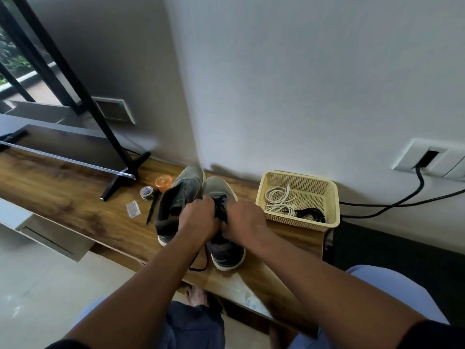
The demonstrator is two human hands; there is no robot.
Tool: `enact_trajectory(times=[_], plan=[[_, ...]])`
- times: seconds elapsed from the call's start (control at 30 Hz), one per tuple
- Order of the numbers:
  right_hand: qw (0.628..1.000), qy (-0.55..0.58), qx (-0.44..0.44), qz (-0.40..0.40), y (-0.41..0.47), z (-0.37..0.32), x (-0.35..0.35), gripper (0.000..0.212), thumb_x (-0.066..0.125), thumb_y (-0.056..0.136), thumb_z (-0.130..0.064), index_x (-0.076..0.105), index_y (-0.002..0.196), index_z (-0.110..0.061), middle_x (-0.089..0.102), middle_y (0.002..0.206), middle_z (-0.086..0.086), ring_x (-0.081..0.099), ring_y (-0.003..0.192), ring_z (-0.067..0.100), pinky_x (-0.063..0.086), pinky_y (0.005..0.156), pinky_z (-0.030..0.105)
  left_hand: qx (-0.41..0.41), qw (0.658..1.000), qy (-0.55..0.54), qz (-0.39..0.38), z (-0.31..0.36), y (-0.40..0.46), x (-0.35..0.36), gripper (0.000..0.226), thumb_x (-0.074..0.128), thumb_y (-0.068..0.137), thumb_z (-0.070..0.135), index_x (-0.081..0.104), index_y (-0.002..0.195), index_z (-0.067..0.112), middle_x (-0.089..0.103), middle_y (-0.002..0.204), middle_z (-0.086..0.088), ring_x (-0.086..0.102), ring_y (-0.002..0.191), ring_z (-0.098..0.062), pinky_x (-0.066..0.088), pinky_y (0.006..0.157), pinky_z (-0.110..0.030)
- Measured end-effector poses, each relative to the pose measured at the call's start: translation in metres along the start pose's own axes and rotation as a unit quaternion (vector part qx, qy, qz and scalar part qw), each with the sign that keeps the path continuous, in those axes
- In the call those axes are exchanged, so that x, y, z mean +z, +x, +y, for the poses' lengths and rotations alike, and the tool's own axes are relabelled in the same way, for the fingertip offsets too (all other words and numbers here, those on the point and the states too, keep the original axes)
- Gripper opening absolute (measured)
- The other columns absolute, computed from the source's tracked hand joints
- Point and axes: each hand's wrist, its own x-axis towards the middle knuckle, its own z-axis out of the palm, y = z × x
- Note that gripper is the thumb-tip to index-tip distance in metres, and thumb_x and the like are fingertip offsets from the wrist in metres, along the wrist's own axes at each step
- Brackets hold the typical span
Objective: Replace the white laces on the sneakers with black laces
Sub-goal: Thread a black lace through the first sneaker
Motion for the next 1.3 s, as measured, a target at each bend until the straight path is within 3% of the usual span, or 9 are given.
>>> enact_trajectory(times=[0.13,0.2,0.4,0.63,0.77,0.87,1.0,1.17,1.3], plan=[[1.0,0.001,-0.001,0.006,0.007,-0.006,0.007,0.019,0.064,0.091,-0.031,0.069,0.101,-0.016,0.072,0.096,0.008,0.072,0.09,0.032,0.043,0.059,0.033,-0.005,0.999,0.013,0.043,0.0,0.002,0.01,0.025,0.059,0.099,0.022,0.059,0.121,0.009,0.071,0.113,-0.015,0.07,0.108,-0.037,0.054,0.079,-0.042],[1.0,0.002,0.007,0.012,0.012,-0.01,0.007,0.013,0.063,0.092,-0.025,0.073,0.092,-0.016,0.073,0.095,0.007,0.073,0.089,0.031,0.044,0.058,0.033,-0.008,0.998,0.007,0.057,-0.002,0.003,0.011,0.018,0.057,0.1,0.02,0.062,0.115,0.01,0.071,0.111,-0.015,0.069,0.106,-0.037,0.05,0.074,-0.04],[0.999,0.019,0.009,0.036,0.022,-0.004,0.007,0.018,0.055,0.094,-0.004,0.072,0.1,-0.007,0.072,0.097,0.014,0.072,0.09,0.036,0.046,0.06,0.037,-0.015,0.997,-0.038,0.07,0.0,0.001,0.009,0.01,0.055,0.097,0.011,0.064,0.1,0.011,0.07,0.1,-0.015,0.07,0.096,-0.039,0.047,0.067,-0.039],[0.997,0.046,0.017,0.06,0.024,0.003,0.003,0.02,0.051,0.097,-0.005,0.069,0.105,-0.008,0.07,0.104,0.015,0.069,0.096,0.038,0.043,0.063,0.037,-0.062,0.986,-0.135,0.073,-0.004,0.003,0.003,0.013,0.058,0.091,0.01,0.068,0.099,0.01,0.07,0.095,-0.013,0.068,0.092,-0.036,0.047,0.068,-0.037],[0.992,0.099,0.032,0.068,0.026,0.006,0.002,0.017,0.049,0.096,-0.006,0.067,0.096,-0.008,0.069,0.101,0.017,0.068,0.093,0.039,0.041,0.063,0.036,-0.101,0.972,-0.198,0.074,-0.006,0.002,0.0,0.022,0.06,0.082,0.01,0.075,0.097,0.02,0.072,0.09,-0.005,0.068,0.092,-0.033,0.044,0.071,-0.032],[0.987,0.139,0.048,0.068,0.028,0.007,0.001,0.015,0.052,0.092,-0.006,0.067,0.094,-0.006,0.069,0.101,0.017,0.066,0.094,0.039,0.039,0.065,0.035,-0.128,0.959,-0.243,0.076,-0.009,0.002,-0.001,0.04,0.063,0.08,0.012,0.078,0.111,0.031,0.075,0.099,-0.002,0.069,0.101,-0.031,0.047,0.079,-0.032],[0.971,0.214,0.09,0.05,0.03,0.011,-0.005,0.016,0.06,0.084,-0.009,0.073,0.095,-0.008,0.072,0.096,0.012,0.066,0.092,0.034,0.046,0.069,0.032,-0.167,0.931,-0.315,0.076,-0.014,0.005,-0.003,0.052,0.062,0.084,0.016,0.072,0.129,0.039,0.075,0.122,-0.002,0.066,0.116,-0.029,0.052,0.102,-0.036],[0.977,0.194,0.08,0.045,0.025,0.01,-0.003,0.012,0.06,0.088,-0.01,0.068,0.095,-0.008,0.07,0.097,0.013,0.067,0.091,0.037,0.047,0.065,0.036,-0.115,0.953,-0.268,0.08,-0.017,0.002,-0.004,0.046,0.067,0.087,0.02,0.072,0.128,0.04,0.078,0.111,-0.003,0.071,0.103,-0.029,0.058,0.091,-0.037],[0.983,0.165,0.072,0.021,0.02,0.015,0.001,0.013,0.058,0.09,-0.014,0.065,0.099,-0.009,0.068,0.104,0.016,0.066,0.096,0.04,0.043,0.066,0.035,-0.078,0.975,-0.208,-0.007,-0.021,0.004,-0.01,0.032,0.08,0.082,0.039,0.075,0.112,0.03,0.076,0.096,-0.001,0.074,0.087,-0.025,0.064,0.082,-0.041]])
